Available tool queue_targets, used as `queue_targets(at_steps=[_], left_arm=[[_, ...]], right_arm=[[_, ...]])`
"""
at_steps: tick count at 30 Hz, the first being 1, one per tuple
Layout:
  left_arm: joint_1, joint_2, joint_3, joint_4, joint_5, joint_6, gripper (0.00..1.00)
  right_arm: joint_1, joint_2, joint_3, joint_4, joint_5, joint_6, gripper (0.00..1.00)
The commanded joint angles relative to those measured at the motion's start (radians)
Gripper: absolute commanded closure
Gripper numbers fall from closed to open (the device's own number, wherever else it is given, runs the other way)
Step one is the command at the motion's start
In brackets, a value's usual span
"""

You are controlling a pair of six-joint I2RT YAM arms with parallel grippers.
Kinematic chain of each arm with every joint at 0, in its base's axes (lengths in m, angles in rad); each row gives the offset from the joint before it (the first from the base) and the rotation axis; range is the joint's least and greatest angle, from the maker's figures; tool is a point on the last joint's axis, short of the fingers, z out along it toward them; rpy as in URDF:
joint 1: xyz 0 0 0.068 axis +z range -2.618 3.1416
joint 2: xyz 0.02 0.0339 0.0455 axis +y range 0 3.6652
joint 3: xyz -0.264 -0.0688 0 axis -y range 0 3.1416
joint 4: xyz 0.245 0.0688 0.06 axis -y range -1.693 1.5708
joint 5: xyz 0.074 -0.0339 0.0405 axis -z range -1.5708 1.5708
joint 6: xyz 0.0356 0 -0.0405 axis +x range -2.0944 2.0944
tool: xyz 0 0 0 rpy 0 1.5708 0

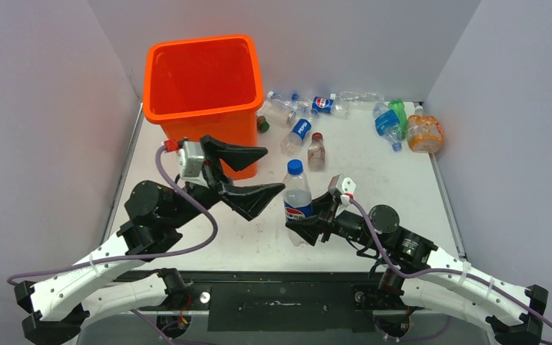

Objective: Put the plastic bottles in the bin
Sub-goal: Pick up the plastic bottle at the center of the board.

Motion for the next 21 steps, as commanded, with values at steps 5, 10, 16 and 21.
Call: queue_targets(at_steps=[5, 10, 16, 21], left_arm=[[-0.004, 0.065, 0.132, -0.109, -0.093, -0.003, 0.15], [-0.003, 0.137, 0.203, -0.184, -0.066, -0.023, 0.21], [-0.003, 0.195, 0.261, -0.242, -0.054, -0.029, 0.32], [-0.003, 0.217, 0.275, -0.245, -0.041, -0.031, 0.46]], right_arm=[[-0.002, -0.025, -0.005, 0.078, 0.03, 0.006, 0.62], [0.0, -0.024, 0.002, 0.089, 0.015, 0.01, 0.62], [0.002, -0.023, 0.009, 0.079, 0.02, 0.007, 0.63], [0.004, -0.02, 0.011, 0.077, 0.02, 0.005, 0.63]])
